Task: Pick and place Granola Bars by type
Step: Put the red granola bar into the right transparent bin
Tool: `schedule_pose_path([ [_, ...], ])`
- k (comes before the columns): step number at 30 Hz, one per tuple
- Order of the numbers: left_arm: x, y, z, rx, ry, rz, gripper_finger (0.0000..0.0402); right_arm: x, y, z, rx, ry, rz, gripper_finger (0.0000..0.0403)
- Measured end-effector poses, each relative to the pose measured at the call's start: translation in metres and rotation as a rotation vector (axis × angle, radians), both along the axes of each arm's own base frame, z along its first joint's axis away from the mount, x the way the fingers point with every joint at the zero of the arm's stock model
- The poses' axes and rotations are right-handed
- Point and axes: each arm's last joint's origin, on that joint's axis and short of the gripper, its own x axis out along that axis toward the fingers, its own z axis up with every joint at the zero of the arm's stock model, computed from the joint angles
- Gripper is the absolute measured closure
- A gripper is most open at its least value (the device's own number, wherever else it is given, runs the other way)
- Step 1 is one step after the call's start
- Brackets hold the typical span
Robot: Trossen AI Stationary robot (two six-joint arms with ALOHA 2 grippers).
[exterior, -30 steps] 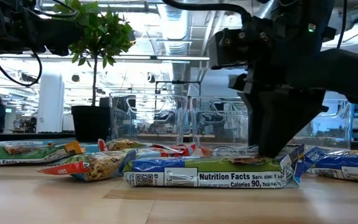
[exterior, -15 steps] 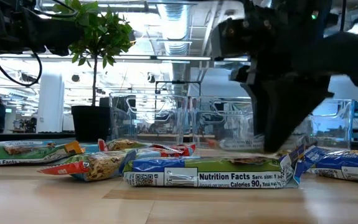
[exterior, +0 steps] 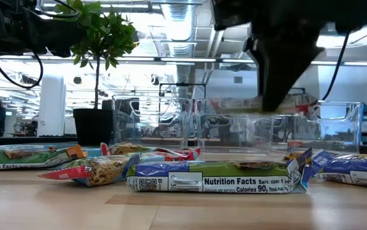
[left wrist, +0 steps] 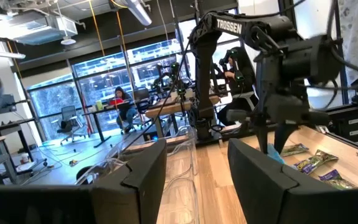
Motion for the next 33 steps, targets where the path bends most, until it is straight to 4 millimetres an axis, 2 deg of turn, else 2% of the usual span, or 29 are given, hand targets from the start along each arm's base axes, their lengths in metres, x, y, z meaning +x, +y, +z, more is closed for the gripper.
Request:
schedule_pose_path([
  [7,0.000,0.000,0.000,0.000,0.000,0.000,0.0235,-0.007,-0.007,0.032,0.050,-0.096,-0.084,0.0326],
  [11,0.000,0.000,0.000,0.000,0.000,0.000,0.0235,-0.019,-0.012,0.061,0.074,-0.186,-0.122,0.0326],
  [22,0.000,0.000,0.000,0.012,0.000,0.003,0.0235,-0.088,-0.032,0.141,0.044,-0.375,-0.232,0.0326],
  [26,0.000,0.000,0.000,0.012,-0.001,0.003,0.0235,-0.115,-0.045,0.161,0.023,-0.420,-0.306,0.0326],
  [31,0.000,0.000,0.000,0.013,-0.003,0.003,0.0235,-0.150,-0.069,0.178,-0.063,-0.455,-0.482,0.0328],
  [33,0.000,0.000,0.000,0.013,-0.004,0.003,0.0235,-0.156,-0.076,0.182,-0.070,-0.508,-0.520,0.0332],
])
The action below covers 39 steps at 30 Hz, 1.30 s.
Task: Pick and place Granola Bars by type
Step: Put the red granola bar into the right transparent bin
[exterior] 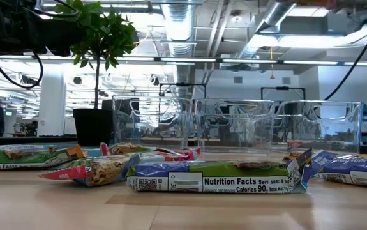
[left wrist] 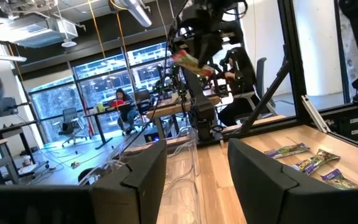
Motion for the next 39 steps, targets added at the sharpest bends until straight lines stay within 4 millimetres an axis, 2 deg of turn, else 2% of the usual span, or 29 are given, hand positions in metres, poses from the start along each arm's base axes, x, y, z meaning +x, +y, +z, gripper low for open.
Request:
schedule_pose_path([
  [5,0.000,0.000,0.000,0.000,-0.001,0.000,0.0235,-0.015,-0.020,-0.002,-0.008,-0.028,-0.032,0.0339],
  [12,0.000,0.000,0.000,0.001,-0.003,0.000,0.0235,-0.030,-0.049,-0.025,-0.019,0.015,-0.159,0.0340],
  [20,0.000,0.000,0.000,0.001,-0.003,0.000,0.0235,-0.049,-0.081,-0.052,-0.004,-0.039,-0.360,0.0340],
  [28,0.000,0.001,0.000,0.008,-0.004,0.031,0.0235,-0.043,-0.114,-0.091,0.006,-0.056,-0.436,0.0340],
  [35,0.000,0.001,0.000,0.018,-0.004,0.043,0.0235,-0.029,-0.142,-0.122,0.095,-0.055,-0.393,0.0340],
  [39,0.000,0.001,0.000,0.017,-0.004,0.050,0.0235,-0.024,-0.158,-0.136,0.100,-0.012,-0.426,0.0340],
])
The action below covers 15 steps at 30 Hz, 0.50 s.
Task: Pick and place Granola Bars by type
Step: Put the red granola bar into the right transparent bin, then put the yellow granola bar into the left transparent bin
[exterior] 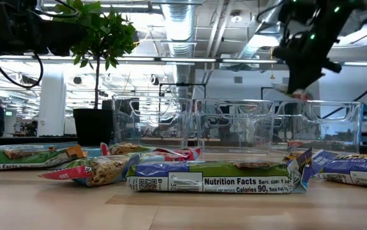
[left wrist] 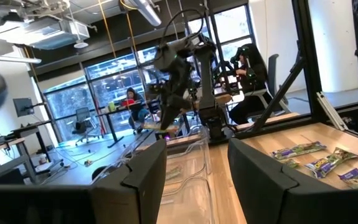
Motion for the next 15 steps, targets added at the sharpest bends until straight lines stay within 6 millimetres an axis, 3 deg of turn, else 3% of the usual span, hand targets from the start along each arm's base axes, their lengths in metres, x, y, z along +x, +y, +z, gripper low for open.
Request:
schedule_pose_path([
  [7,0.000,0.000,0.000,-0.001,0.001,-0.001,0.0235,0.006,-0.020,-0.028,0.087,0.136,-0.009,0.0330],
  [15,0.000,0.000,-0.001,-0.021,0.007,-0.005,0.0235,0.022,-0.034,-0.046,0.104,0.153,0.037,0.0270],
])
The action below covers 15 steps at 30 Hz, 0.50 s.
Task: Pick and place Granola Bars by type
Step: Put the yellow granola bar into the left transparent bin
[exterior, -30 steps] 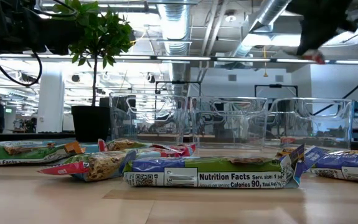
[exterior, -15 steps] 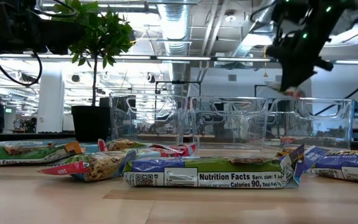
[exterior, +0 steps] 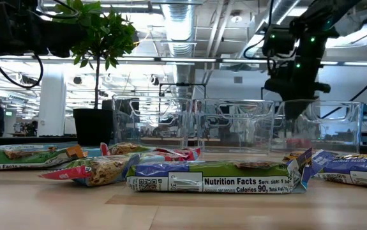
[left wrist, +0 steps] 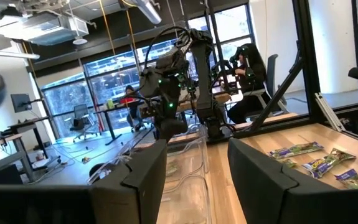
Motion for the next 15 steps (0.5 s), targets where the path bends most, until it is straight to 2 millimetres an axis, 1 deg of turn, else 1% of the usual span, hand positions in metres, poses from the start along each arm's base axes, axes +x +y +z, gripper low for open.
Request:
schedule_pose_path([
  [4,0.000,0.000,-0.001,-0.003,0.007,-0.001,0.0235,0.001,0.000,0.002,-0.015,-0.006,0.038,0.0231],
  [8,0.000,0.000,-0.001,-0.005,0.015,0.001,0.0235,-0.004,0.008,0.016,-0.046,-0.068,0.063,0.0202],
  [12,0.000,0.000,-0.002,-0.030,0.022,-0.011,0.0235,-0.012,0.025,0.037,-0.093,-0.177,0.126,0.0194],
  [15,0.001,-0.003,-0.005,-0.029,0.059,-0.107,0.0235,-0.019,0.046,0.054,-0.118,-0.277,0.220,0.0197],
])
